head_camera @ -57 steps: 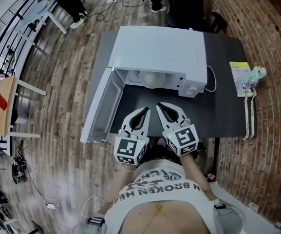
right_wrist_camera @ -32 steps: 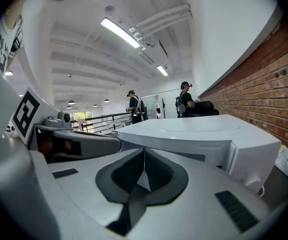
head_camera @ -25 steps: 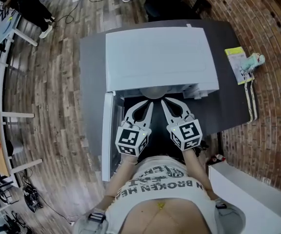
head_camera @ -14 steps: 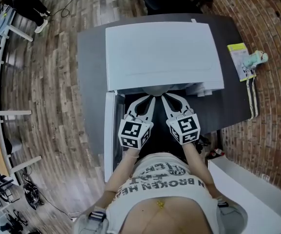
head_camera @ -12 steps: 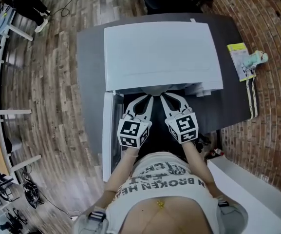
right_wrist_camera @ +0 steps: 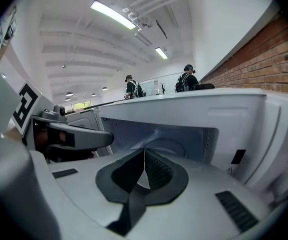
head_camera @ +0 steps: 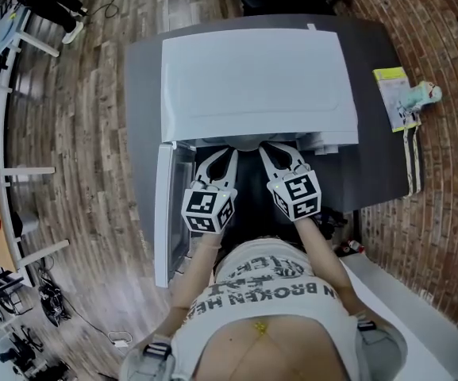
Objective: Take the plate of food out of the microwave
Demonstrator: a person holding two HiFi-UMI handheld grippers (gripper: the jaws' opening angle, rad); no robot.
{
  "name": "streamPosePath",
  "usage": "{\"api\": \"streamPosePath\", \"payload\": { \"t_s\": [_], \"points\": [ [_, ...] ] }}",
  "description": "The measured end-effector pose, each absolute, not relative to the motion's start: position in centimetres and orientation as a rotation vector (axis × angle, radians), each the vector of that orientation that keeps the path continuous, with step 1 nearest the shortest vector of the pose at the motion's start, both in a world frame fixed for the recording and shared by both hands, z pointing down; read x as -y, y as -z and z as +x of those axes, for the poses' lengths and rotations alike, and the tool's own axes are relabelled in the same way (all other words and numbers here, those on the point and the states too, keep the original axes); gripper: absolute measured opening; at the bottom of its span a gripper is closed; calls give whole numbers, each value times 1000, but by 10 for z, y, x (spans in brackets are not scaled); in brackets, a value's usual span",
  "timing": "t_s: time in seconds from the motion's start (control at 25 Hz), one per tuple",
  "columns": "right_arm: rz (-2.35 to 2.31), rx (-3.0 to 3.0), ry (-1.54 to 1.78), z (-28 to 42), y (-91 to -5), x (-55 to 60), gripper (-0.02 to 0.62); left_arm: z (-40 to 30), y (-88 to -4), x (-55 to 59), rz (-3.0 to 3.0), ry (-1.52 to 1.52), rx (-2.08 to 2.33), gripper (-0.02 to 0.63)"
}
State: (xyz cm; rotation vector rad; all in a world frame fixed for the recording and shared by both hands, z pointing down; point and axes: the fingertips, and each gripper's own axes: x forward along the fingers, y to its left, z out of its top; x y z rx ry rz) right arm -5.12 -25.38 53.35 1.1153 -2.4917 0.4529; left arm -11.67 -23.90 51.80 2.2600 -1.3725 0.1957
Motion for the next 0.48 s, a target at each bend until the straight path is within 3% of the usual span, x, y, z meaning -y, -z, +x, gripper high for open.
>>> {"api": "streamPosePath", "payload": {
  "t_s": [0.48],
  "points": [
    [1095, 2409, -484, -32, -579, 267, 9, -119, -560, 245, 2186, -254, 1390, 15]
  ]
}}
